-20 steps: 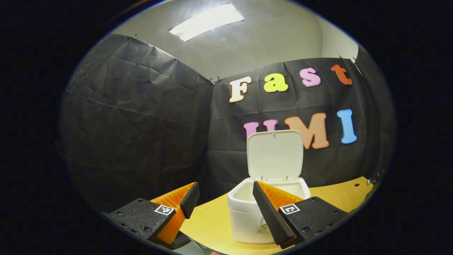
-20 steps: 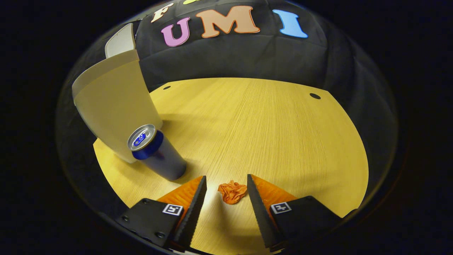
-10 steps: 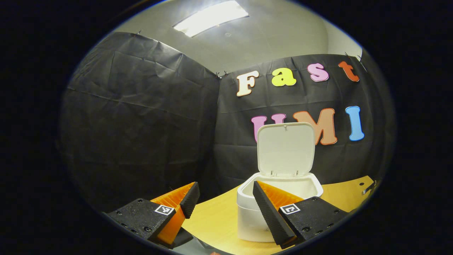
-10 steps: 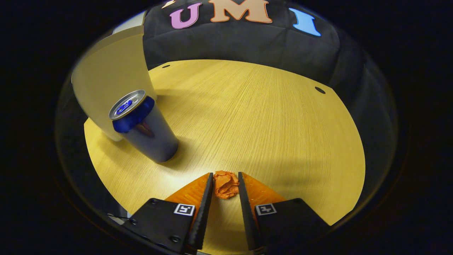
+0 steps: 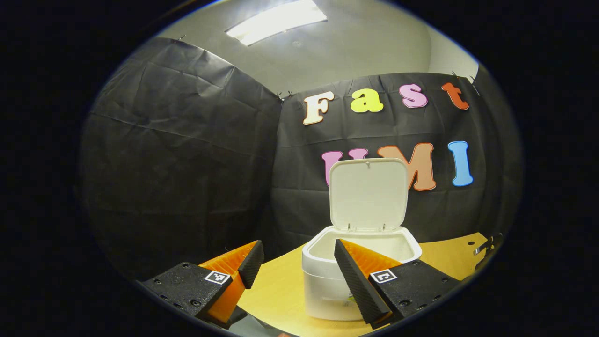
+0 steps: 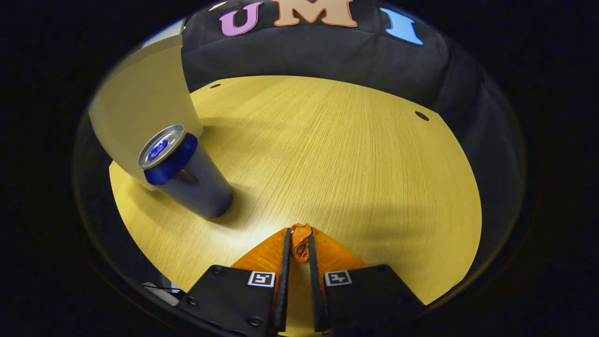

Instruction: Press the lid of the desktop garbage bin to open it, pick up the crumpled paper on the desktop and throw it into the bin, then pick up the pop can on the desktop and drop it into the bin, and finally close the garbage bin lid.

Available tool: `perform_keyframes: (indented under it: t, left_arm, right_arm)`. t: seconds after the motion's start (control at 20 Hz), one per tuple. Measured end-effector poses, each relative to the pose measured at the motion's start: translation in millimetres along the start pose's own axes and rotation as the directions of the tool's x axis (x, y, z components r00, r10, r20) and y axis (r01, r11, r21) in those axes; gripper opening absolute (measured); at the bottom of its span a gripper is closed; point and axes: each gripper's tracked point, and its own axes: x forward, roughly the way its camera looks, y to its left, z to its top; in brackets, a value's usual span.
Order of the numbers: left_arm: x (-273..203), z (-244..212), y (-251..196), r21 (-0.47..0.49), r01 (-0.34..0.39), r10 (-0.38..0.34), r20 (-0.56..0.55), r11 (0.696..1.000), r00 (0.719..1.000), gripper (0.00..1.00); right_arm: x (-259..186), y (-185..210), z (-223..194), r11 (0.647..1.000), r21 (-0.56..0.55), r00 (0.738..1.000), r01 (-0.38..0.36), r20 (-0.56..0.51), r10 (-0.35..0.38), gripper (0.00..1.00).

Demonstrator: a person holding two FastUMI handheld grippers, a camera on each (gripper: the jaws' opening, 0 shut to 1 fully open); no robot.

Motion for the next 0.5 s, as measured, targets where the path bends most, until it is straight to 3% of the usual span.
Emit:
perform_keyframes:
  t: [0.1, 0.25, 0.5]
  left_arm:
    - [0, -1, 1, 0.006, 0.011, -0.011, -0.001, 1.000, 1.000, 0.93]
    - [-3, 0, 2, 0.009, 0.022, -0.022, -0.001, 1.000, 1.000, 0.93]
    - [-10, -1, 10, 0.017, 0.028, -0.028, -0.004, 0.999, 1.000, 0.93]
  right_arm:
    - [-19, -2, 28, 1.000, 0.005, 0.998, 0.001, 0.055, -0.001, 0.24]
    - [-64, 16, 89, 0.995, 0.048, 0.981, -0.083, 0.182, 0.073, 0.24]
    - [-151, 81, 189, 0.974, -0.042, 0.884, -0.225, 0.413, 0.221, 0.24]
